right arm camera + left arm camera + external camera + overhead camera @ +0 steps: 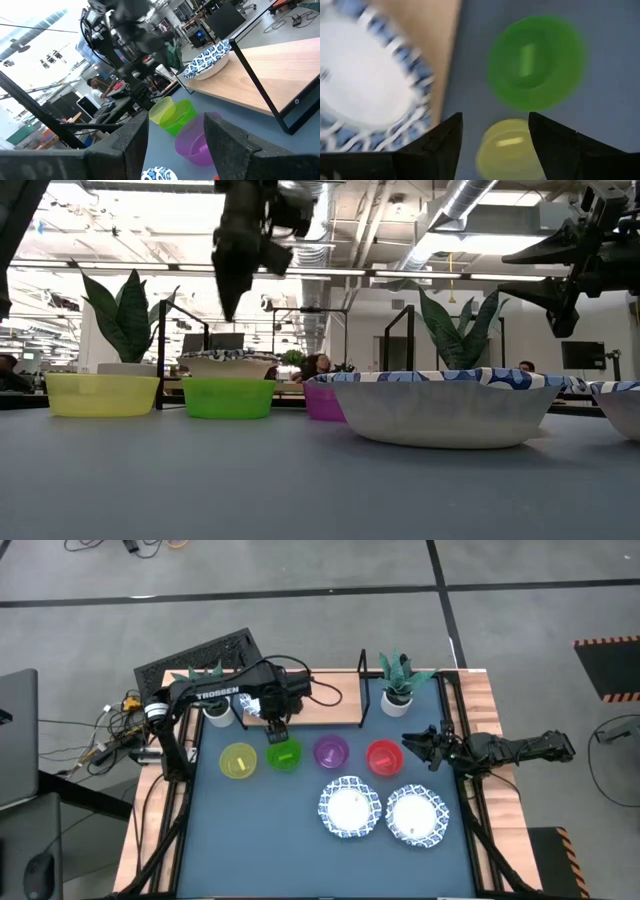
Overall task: Place and stack bowls onto a shelf
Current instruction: Stack the white bowl on the top of the other white bowl
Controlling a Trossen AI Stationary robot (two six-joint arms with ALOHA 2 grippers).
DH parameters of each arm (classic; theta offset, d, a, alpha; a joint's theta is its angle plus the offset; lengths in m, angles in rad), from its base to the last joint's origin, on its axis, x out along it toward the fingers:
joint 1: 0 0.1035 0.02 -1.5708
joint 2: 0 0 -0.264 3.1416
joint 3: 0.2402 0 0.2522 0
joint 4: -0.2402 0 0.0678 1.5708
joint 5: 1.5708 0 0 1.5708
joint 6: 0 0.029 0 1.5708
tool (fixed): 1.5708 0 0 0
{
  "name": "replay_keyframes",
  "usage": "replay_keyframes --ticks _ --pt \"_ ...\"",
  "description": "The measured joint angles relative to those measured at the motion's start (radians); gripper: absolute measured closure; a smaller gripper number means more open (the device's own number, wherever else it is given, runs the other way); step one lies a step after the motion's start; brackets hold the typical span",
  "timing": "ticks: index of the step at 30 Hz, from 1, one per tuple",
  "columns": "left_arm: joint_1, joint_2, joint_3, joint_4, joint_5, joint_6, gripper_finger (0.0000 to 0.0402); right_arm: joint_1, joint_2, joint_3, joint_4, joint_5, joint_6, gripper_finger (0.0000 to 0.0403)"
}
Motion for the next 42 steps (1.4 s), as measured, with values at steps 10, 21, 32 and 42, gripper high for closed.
replay_keyframes --ticks 10,21,32,42 --pt "-0.219 -0.001 0.061 0.233 0.241 -0.118 0.0191 0.000 0.000 0.000 0.000 0.000 0.000 0.0188" --pt "-0.441 0.013 0.039 0.464 -0.072 -0.587 0.0191 0.000 0.000 0.000 0.000 0.000 0.000 0.0188" --pt "-0.560 0.156 0.039 0.553 -0.210 -0.937 0.0191 0.002 0.022 0.000 -0.002 -0.003 0.000 0.0188" --pt "-0.566 0.322 0.039 0.562 -0.201 -1.026 0.0191 0.002 0.060 0.000 -0.001 -0.005 0.000 0.0188"
